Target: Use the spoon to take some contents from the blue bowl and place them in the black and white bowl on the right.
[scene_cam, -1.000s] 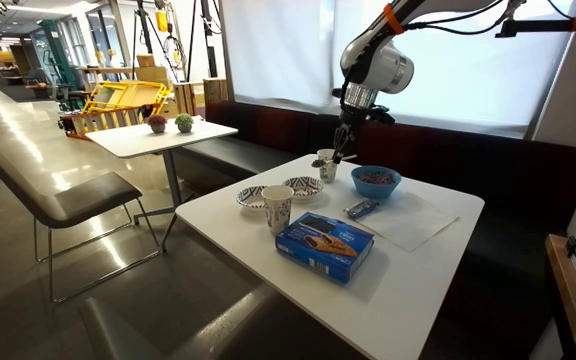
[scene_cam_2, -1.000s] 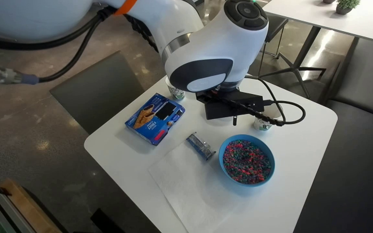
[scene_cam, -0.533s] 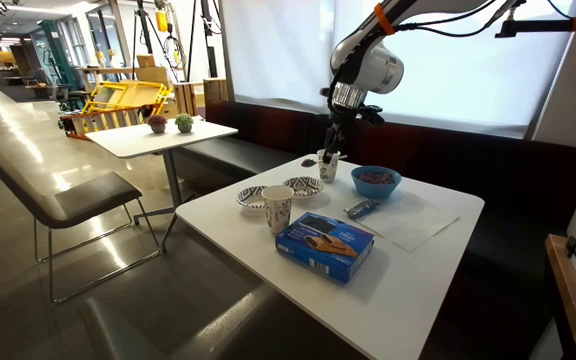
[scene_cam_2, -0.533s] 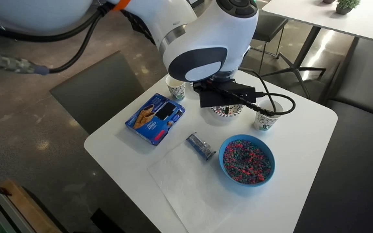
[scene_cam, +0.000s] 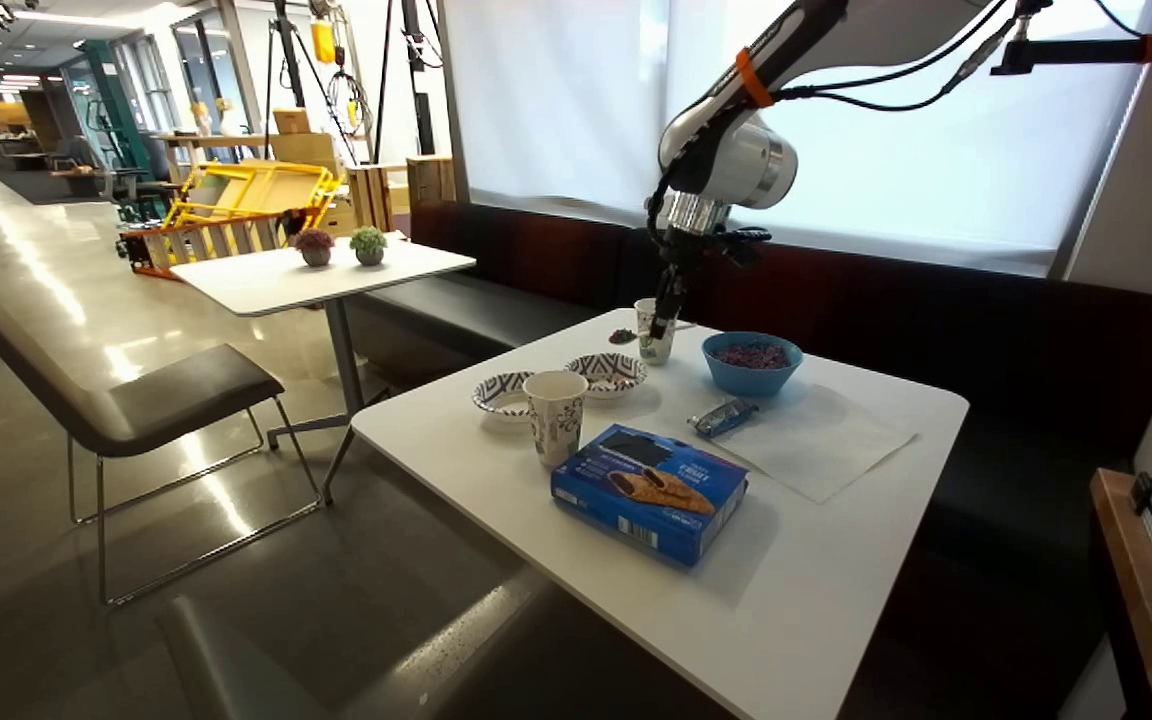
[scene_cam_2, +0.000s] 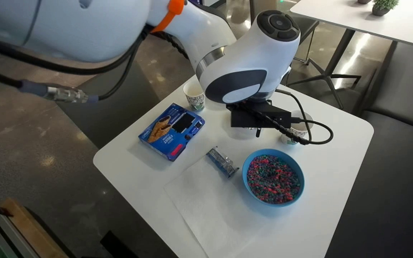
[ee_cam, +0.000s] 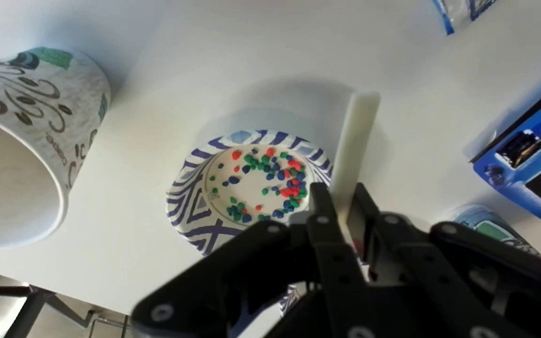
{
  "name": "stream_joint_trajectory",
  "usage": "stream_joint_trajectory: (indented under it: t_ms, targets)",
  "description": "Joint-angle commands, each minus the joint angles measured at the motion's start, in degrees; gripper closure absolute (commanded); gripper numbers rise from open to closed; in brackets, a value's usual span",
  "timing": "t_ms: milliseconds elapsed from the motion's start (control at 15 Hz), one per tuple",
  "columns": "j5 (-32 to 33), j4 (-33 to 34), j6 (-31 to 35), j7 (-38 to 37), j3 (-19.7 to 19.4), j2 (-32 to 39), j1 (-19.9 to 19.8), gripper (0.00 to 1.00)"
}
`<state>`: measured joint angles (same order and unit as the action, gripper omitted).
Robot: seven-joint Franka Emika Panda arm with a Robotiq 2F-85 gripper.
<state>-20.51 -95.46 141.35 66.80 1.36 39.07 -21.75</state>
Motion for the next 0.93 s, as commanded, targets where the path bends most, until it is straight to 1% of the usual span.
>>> stream_joint_trajectory:
  t_ms: [0, 467, 867]
  targets:
    - [3.3, 4.6, -1.4, -5.5, -0.8, 3.9, 0.8, 0.96]
    - [11.1, 6.9, -0.8, -15.0, -2.5, 5.8, 3.1, 0.96]
    - [20.2, 8.7, -1.7, -23.8, -5.3, 6.6, 7.2, 0.96]
